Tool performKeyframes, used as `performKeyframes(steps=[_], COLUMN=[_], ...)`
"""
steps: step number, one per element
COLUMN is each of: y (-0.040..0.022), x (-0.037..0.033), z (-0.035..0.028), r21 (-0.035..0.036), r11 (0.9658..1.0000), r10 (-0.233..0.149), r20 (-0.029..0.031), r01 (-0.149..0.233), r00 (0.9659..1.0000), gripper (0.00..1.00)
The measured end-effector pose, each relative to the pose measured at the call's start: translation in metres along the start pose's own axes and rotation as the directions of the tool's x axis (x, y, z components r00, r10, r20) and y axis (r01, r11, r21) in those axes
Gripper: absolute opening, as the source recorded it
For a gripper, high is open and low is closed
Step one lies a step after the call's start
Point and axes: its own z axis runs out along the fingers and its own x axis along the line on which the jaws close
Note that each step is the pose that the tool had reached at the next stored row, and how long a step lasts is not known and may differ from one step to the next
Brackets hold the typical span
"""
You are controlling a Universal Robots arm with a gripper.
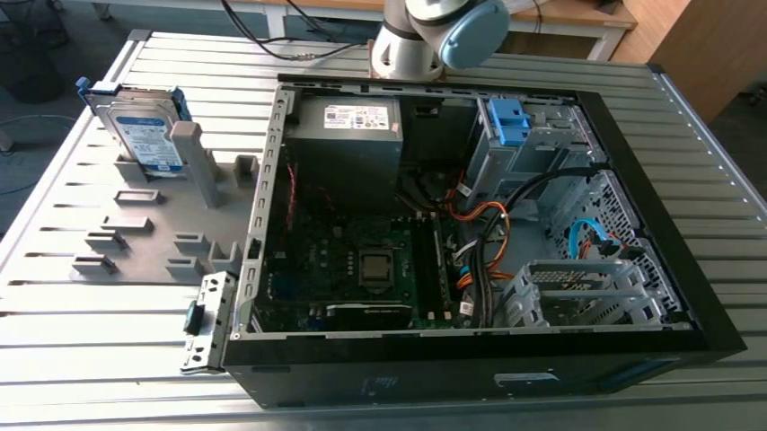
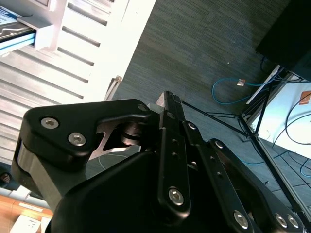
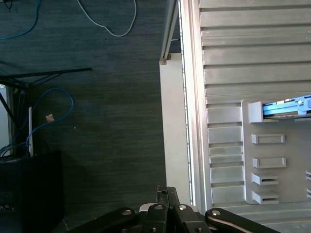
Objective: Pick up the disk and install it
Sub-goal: 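Reach for the disk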
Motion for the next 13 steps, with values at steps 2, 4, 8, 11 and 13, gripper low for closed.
performKeyframes(steps=[2, 4, 8, 11, 13], y=[-0.0001, -0.0001, -0.0003, -0.0005, -0.0006], x=[0.0011, 0.0023, 0.0047, 0.0068, 0.0087], z=[0.0000, -0.0001, -0.0002, -0.0001, -0.0002], r21=[0.0000, 0.0000, 0.0000, 0.0000, 0.0000], r11=[1.0000, 1.0000, 1.0000, 1.0000, 1.0000], r10=[0.000, 0.000, 0.000, 0.000, 0.000], r20=[0.0001, 0.0000, 0.0000, 0.0001, 0.0001], r01=[0.000, 0.000, 0.000, 0.000, 0.000], r00=[1.0000, 1.0000, 1.0000, 1.0000, 1.0000], gripper=[0.11, 0.11, 0.11, 0.11, 0.11])
